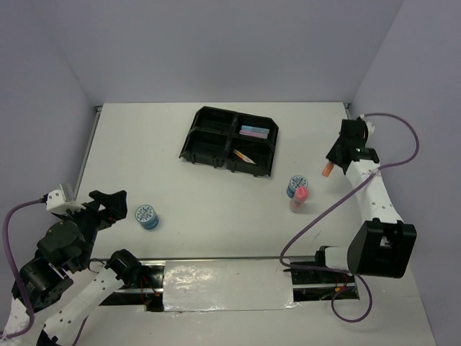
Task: Sort the stationery into containers
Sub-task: Pick up the stationery from the center of the board, then place the stationery in the storage box.
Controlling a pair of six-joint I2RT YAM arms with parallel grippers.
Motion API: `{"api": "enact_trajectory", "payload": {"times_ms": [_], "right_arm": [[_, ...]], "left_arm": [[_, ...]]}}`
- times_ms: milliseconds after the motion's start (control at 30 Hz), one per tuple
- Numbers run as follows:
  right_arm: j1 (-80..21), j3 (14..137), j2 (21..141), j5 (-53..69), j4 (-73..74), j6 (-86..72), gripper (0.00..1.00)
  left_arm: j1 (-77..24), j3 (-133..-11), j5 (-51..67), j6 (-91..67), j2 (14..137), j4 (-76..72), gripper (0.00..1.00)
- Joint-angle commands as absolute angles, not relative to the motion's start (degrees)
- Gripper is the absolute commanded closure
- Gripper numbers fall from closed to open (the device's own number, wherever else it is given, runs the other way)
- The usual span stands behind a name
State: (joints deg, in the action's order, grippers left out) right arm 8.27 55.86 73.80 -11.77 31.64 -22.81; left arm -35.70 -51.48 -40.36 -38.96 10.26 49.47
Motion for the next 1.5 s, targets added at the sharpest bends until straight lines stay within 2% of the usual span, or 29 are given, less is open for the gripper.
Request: {"api": "enact_trajectory", "payload": {"times_ms": [0, 133, 167, 333, 433, 567, 833, 933, 967, 1033, 1067, 1100, 1233, 1467], "right_arm": [[4.41, 65.99, 75.56, -17.22, 31.82, -19.87, 1.0], [-4.64, 73.28, 81.64, -6.98, 21.12, -9.52, 1.0], [-9.36, 75.04, 83.48, -0.68, 19.27, -1.66, 1.0], [-20.99, 89.8, 98.58, 0.17, 19.08, 16.85, 1.0], [-23.64, 95.95, 107.03, -0.87, 16.43, 28.35, 1.0], [-23.64, 107.39, 117.41, -3.77, 23.63, 33.48, 1.0], [-23.03, 108.19, 121.64, -3.35, 20.92, 35.5, 0.94], [-22.94, 110.47, 123.74, -5.27, 22.49, 34.55, 0.69], [-22.94, 111.7, 124.27, -5.01, 23.11, 34.11, 0.57], [-23.03, 111.36, 123.49, -4.13, 22.86, 33.23, 0.47], [-23.11, 110.14, 122.27, -4.13, 22.16, 32.53, 0.03], [-23.12, 109.69, 121.73, -4.3, 21.37, 32.26, 0.0], [-22.94, 107.94, 118.84, -5.18, 20.75, 29.37, 0.0], [-22.94, 95.73, 100.66, -13.61, 18.1, 5.13, 0.0]], "left_arm": [[-35.68, -51.42, -40.61, -37.62, 10.28, 47.46, 0.01], [-35.68, -51.5, -41.04, -37.88, 11.42, 47.81, 0.01], [-35.68, -51.5, -41.04, -37.88, 11.69, 47.81, 0.01], [-35.68, -51.59, -41.22, -38.14, 12.74, 47.9, 0.01], [-35.68, -51.68, -41.4, -38.23, 13.01, 48.16, 0.01], [-35.68, -51.5, -40.78, -37.71, 12.31, 47.73, 0.01], [-35.68, -51.24, -39.82, -36.74, 13.71, 46.85, 0.01], [-35.68, -51.24, -39.38, -36.48, 14.59, 46.67, 0.01], [-35.68, -51.15, -39.2, -36.3, 14.85, 46.58, 0.0], [-35.68, -51.15, -39.02, -36.12, 15.38, 46.49, 0.01], [-35.68, -51.15, -39.02, -36.12, 15.55, 46.49, 0.01], [-35.68, -51.15, -38.94, -36.04, 15.9, 46.49, 0.01], [-35.68, -51.24, -38.76, -35.95, 16.17, 46.41, 0.01], [-35.68, -51.24, -39.99, -36.82, 15.91, 46.93, 0.01]]}}
